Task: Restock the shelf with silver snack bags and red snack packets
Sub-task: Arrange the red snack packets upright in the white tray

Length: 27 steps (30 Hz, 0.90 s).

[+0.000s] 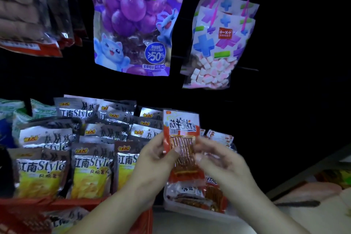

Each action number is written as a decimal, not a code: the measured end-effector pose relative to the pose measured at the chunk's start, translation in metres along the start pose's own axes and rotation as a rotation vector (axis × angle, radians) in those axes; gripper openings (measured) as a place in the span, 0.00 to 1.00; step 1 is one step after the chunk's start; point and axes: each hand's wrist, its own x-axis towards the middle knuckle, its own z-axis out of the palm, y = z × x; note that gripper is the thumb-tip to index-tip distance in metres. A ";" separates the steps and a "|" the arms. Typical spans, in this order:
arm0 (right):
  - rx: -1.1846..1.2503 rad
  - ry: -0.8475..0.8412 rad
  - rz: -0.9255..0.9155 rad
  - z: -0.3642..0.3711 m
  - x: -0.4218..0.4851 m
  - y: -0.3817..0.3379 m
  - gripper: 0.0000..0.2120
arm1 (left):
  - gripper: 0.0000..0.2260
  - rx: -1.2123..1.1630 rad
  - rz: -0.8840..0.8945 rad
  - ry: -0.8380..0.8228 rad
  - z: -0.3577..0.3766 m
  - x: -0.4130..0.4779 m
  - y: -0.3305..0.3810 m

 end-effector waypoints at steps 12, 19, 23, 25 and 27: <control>0.000 0.114 0.019 0.001 0.008 0.016 0.31 | 0.28 0.175 -0.005 -0.074 -0.002 -0.004 -0.015; 0.003 0.125 0.081 -0.004 0.011 0.013 0.16 | 0.21 0.646 0.377 -0.009 -0.013 0.003 -0.024; 0.366 0.020 0.240 -0.001 0.022 0.009 0.14 | 0.12 1.007 0.655 -0.205 -0.001 0.000 -0.044; 0.269 0.179 0.272 0.002 0.033 0.025 0.10 | 0.12 0.981 0.593 -0.308 0.002 0.001 -0.054; 0.201 0.278 0.300 0.001 0.043 0.039 0.17 | 0.11 0.862 0.404 -0.390 0.000 0.006 -0.061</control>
